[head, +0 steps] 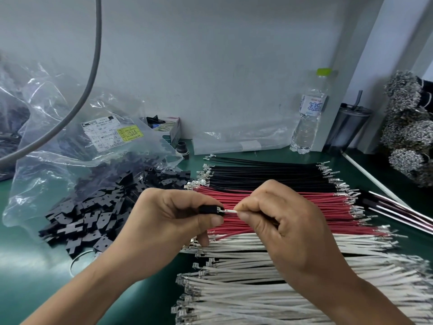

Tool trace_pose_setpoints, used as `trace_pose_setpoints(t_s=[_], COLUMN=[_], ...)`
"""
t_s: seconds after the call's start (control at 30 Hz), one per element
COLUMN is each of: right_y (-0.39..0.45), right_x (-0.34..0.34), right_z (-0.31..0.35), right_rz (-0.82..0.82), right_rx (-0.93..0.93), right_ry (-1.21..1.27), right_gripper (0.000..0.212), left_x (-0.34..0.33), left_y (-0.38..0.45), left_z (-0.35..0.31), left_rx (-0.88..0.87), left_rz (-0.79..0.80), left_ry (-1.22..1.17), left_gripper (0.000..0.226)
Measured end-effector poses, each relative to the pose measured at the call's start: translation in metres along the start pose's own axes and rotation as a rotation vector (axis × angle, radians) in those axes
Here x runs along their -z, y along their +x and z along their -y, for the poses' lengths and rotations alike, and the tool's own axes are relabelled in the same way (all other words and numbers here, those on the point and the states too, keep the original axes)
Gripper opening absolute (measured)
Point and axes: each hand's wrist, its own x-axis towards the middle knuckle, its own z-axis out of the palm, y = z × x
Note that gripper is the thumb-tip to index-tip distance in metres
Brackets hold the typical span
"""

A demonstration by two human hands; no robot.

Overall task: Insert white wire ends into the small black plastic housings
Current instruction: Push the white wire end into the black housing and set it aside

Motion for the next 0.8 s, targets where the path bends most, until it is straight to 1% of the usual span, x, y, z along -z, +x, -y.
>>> trace_pose_setpoints(t_s=[0.03, 0.1, 0.17, 0.23, 0.27, 0.3, 0.4, 0.47, 0.6, 0.8], right_y=[0.0, -0.001, -0.003, -0.004, -0.005, -0.004, -0.002, 0.0, -0.001, -0.002], right_x=[0.0, -0.001, -0.005, -0.009, -0.01, -0.01, -0.004, 0.001, 0.0, -0.008], right_z=[0.001, 0.001, 0.001, 0.001, 0.0, 0.0, -0.001, -0.002, -0.002, 0.002], right_rz=[-0.007, -0.017, -0.013, -0.005, -0.01, -0.021, -0.034, -0.03, -0.004, -0.035], right_rx=[0.009, 0.077, 0.131, 0.163, 0.16, 0.157, 0.101, 0.043, 0.051, 0.079], right_ry=[-0.01, -0.134, -0.236, -0.264, -0.256, -0.233, -0.136, -0.112, -0.157, -0.139], right_gripper=[0.017, 0.016, 0.011, 0.01, 0.01, 0.01, 0.011, 0.013, 0.021, 0.021], left_x=[0.0, -0.001, -0.003, -0.006, -0.006, -0.006, -0.004, -0.004, -0.005, -0.005], left_y=[0.0, -0.001, -0.001, -0.003, -0.003, -0.003, 0.0, 0.002, 0.001, -0.001], left_z=[0.0, 0.001, 0.004, 0.005, 0.005, 0.005, 0.004, 0.004, 0.007, 0.011], left_rx=[-0.002, -0.019, -0.053, -0.068, -0.063, -0.055, -0.002, 0.023, 0.033, -0.023], left_rz=[0.005, 0.004, 0.0, 0.013, 0.011, 0.006, -0.005, -0.007, 0.017, 0.018], left_ry=[0.001, 0.061, 0.202, 0.324, 0.334, 0.306, 0.077, 0.016, 0.004, 0.071], left_gripper=[0.014, 0.015, 0.021, 0.026, 0.026, 0.024, 0.015, 0.013, 0.013, 0.012])
